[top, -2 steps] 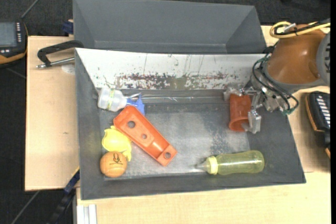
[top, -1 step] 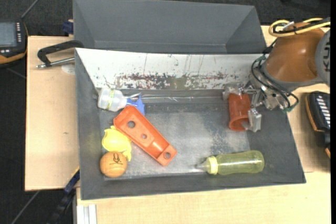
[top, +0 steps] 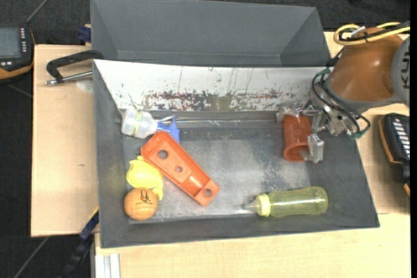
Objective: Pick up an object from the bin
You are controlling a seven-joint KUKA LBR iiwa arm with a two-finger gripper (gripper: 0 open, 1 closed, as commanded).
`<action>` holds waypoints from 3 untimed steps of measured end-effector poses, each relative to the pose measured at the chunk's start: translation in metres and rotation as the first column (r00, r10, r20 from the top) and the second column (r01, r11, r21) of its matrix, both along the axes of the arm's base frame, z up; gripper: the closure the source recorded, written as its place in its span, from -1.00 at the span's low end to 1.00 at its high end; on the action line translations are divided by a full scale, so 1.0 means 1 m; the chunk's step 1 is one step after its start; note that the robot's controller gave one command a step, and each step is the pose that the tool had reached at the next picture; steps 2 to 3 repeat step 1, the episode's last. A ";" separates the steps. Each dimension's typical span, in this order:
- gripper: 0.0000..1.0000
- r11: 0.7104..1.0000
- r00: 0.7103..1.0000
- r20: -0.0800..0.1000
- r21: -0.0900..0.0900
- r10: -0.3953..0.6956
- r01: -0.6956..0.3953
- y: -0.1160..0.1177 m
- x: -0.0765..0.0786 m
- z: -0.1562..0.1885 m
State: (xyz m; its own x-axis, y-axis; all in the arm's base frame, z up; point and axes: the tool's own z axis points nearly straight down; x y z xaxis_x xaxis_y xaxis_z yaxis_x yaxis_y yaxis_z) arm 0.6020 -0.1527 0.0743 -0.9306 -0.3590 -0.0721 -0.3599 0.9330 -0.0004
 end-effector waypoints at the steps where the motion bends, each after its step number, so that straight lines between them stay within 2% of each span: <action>1: 1.00 1.000 1.000 0.005 0.010 -0.017 0.017 0.007 -0.009 0.002; 3: 1.00 1.000 1.000 0.005 0.010 -0.017 0.017 0.007 -0.009 0.002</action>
Offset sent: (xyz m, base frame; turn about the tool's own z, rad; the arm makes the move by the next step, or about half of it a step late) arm 0.0000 0.0000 0.0000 0.0000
